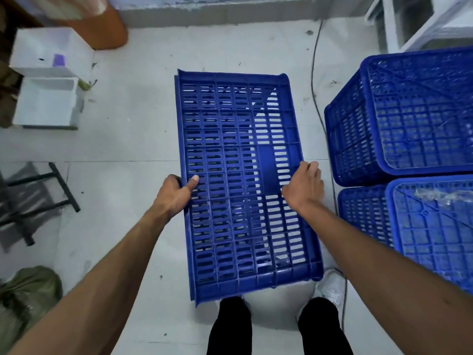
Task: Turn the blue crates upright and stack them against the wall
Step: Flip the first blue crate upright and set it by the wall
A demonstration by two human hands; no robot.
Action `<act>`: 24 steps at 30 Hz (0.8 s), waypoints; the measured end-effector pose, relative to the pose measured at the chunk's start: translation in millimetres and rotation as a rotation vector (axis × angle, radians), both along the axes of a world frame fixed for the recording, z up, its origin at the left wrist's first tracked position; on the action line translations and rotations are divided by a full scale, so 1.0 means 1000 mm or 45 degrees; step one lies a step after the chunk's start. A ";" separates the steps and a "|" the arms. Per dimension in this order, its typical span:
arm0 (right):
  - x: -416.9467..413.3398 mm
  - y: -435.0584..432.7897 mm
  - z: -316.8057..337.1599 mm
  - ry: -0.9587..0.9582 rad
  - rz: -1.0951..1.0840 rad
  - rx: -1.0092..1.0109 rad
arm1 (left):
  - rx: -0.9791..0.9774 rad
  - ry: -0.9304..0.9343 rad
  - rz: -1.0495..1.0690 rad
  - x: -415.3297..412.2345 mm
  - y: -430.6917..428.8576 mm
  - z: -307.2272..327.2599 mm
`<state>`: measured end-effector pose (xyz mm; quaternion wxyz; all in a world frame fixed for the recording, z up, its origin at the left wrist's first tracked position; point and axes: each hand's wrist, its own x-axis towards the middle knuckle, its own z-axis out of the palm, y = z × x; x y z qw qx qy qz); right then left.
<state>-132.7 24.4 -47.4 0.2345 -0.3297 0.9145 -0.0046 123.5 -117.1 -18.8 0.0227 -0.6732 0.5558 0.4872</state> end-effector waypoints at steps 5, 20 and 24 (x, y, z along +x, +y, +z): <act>-0.053 0.009 0.005 -0.178 -0.177 0.126 | 0.000 0.034 -0.071 -0.030 0.011 0.004; -0.170 0.069 0.012 -0.461 -0.271 0.251 | 0.336 0.213 0.088 -0.129 0.058 -0.032; -0.182 0.089 0.014 -0.583 -0.393 0.197 | 0.453 0.228 0.065 -0.133 0.075 -0.048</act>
